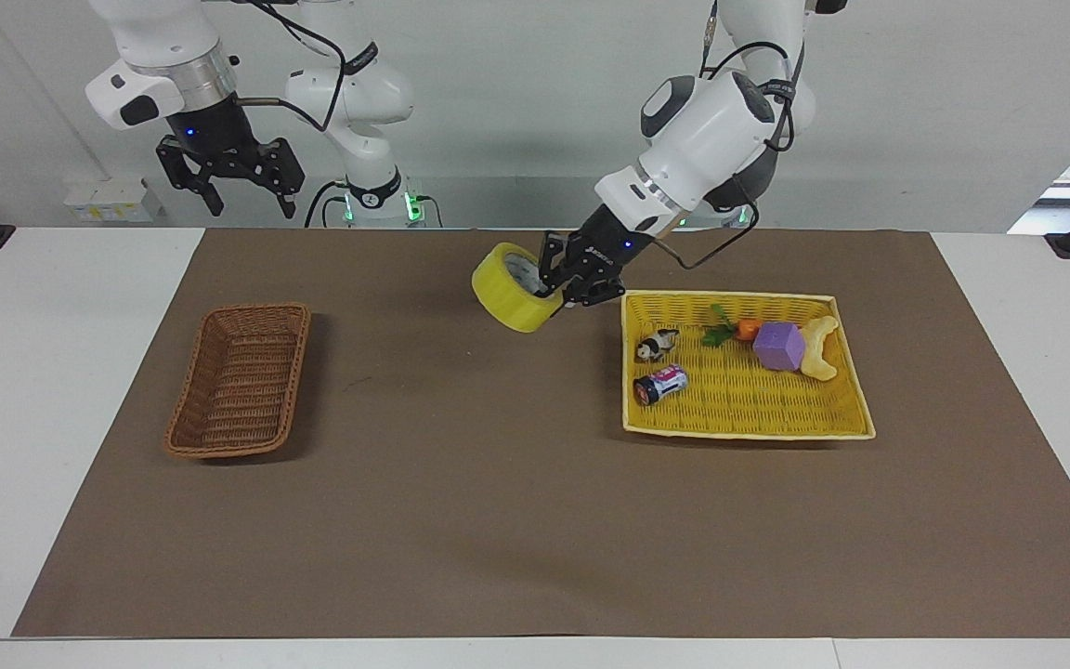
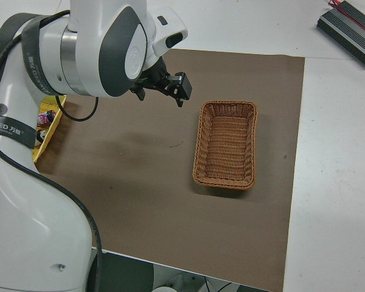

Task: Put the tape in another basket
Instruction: 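Carry the tape toward the right gripper while the right gripper reaches it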

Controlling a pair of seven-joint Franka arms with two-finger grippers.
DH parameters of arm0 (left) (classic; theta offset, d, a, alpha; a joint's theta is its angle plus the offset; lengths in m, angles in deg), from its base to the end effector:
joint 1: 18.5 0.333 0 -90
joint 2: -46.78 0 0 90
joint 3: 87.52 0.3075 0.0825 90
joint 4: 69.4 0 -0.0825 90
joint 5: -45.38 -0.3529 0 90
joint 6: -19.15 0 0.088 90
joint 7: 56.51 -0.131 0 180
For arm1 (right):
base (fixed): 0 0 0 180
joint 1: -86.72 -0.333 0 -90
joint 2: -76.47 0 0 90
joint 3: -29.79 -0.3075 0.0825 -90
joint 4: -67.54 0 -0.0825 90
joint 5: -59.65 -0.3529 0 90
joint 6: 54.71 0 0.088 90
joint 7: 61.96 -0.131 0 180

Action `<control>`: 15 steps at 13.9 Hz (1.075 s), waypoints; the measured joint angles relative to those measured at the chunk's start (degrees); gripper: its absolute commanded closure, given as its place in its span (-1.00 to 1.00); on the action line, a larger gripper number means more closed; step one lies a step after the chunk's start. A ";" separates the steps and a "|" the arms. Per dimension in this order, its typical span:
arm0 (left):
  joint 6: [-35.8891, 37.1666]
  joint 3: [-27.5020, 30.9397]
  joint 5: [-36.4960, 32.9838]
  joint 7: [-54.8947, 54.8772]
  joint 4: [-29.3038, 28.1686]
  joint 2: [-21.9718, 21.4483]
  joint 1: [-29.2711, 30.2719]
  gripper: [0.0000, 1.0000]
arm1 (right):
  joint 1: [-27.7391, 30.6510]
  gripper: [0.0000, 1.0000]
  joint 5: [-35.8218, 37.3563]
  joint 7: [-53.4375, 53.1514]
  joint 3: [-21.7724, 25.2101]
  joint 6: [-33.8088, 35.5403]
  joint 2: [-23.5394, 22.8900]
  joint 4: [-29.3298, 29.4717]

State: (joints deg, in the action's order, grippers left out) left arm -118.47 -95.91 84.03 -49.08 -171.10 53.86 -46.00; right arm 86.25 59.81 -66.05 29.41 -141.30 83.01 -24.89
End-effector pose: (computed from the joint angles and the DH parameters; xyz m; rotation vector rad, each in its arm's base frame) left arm 0.4979 -0.3731 0.5261 2.4030 -0.1190 0.2908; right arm 0.4826 0.0070 0.6256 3.1373 -0.0891 0.0194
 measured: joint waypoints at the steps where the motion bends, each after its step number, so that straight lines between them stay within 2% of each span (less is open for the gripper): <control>1: -0.67 -0.17 0.79 0.00 0.00 0.04 -0.50 1.00 | -0.03 -1.00 -0.07 0.05 -0.15 0.01 0.06 -0.01; 5: -1.10 -0.64 1.45 0.00 0.00 0.10 -0.77 1.00 | -1.74 -1.00 -2.99 0.22 -1.53 -1.30 -0.06 -0.61; 8: -1.09 -0.64 1.48 0.00 0.00 0.16 -0.77 1.00 | -4.06 -1.00 -8.72 0.22 -1.87 -7.54 -1.35 -2.20; 11: -1.01 -0.65 1.49 0.00 -0.01 0.27 -0.77 1.00 | -4.60 -1.00 -17.10 0.22 -1.91 -12.63 -4.35 -2.96; 15: -0.70 -0.70 1.49 0.00 -0.05 0.30 -0.77 1.00 | -4.16 -1.00 -31.51 -0.26 -1.52 -14.89 -8.21 -2.97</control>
State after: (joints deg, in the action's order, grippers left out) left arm -119.17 -96.60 85.52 -49.08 -171.15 54.16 -46.77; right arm 82.09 28.31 -66.31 27.90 -156.18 74.80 -27.86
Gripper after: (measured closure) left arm 0.775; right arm 0.000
